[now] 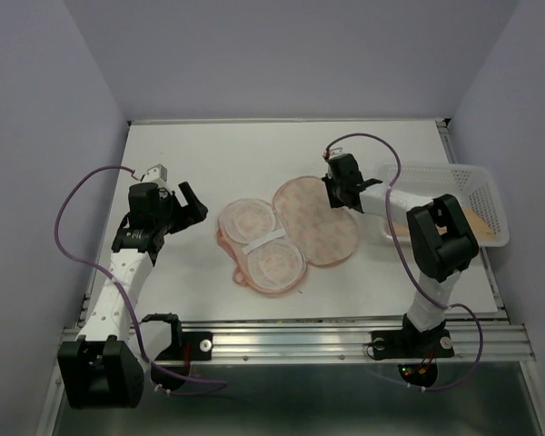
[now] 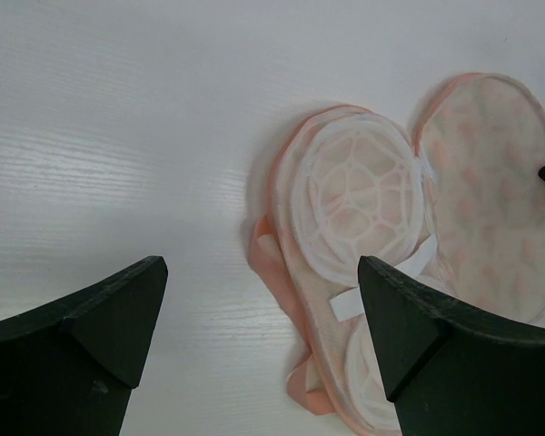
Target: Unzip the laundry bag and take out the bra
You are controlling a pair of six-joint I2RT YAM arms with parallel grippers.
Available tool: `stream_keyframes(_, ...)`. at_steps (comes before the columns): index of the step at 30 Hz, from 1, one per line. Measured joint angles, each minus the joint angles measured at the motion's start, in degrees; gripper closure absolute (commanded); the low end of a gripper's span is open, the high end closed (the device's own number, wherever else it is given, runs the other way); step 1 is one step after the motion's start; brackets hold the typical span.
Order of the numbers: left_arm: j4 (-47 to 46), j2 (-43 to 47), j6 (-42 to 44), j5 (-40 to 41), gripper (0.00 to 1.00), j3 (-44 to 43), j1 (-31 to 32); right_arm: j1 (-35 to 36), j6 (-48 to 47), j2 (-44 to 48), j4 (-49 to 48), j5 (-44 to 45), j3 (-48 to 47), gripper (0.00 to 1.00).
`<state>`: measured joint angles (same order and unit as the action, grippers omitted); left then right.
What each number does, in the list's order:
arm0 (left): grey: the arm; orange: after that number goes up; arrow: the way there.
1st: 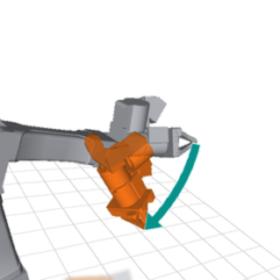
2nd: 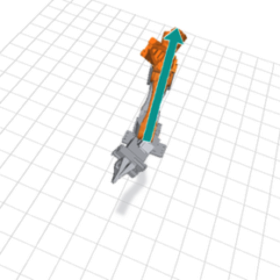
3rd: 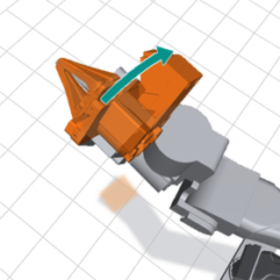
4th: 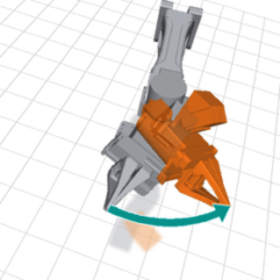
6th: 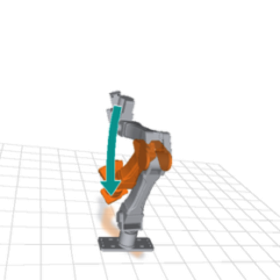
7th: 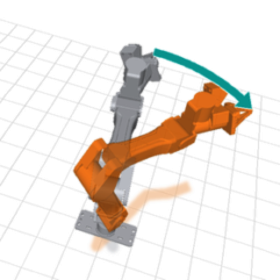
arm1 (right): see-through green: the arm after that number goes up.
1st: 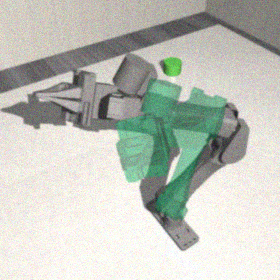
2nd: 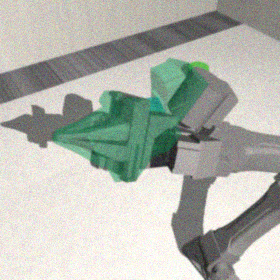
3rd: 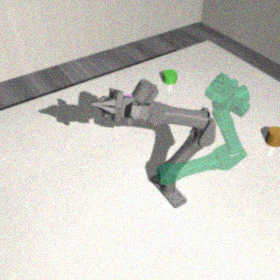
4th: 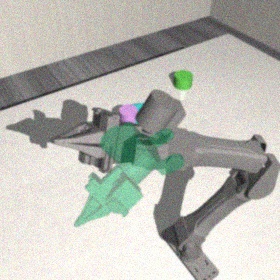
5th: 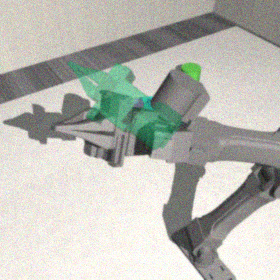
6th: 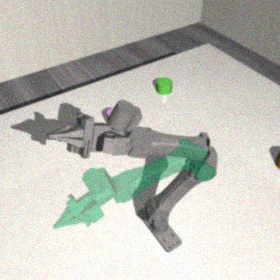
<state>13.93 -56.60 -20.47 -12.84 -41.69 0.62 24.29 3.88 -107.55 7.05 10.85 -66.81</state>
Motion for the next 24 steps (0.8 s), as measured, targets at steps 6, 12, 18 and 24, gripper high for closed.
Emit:
stream_keyframes(6, 0.00, 0.00, 0.00, 0.00, 0.01, 0.00, 0.00, -0.02, -6.97, 6.25, 4.79, 9.42, -6.27, 0.99)
stream_keyframes(12, 0.00, 0.00, 0.00, 0.00, 0.01, 0.00, 0.00, 0.85, -11.93, 9.62, 6.14, 15.80, -16.04, 0.99)
stream_keyframes(18, 0.02, 0.00, 0.00, 0.00, 0.01, 0.00, 0.00, 6.58, -13.11, 10.43, 8.48, 14.45, -16.98, 0.98)
stream_keyframes(24, 0.00, 0.00, 0.00, -0.02, 0.01, 0.00, 0.00, 11.80, -11.23, 7.63, 9.42, 7.91, -14.29, 0.90)
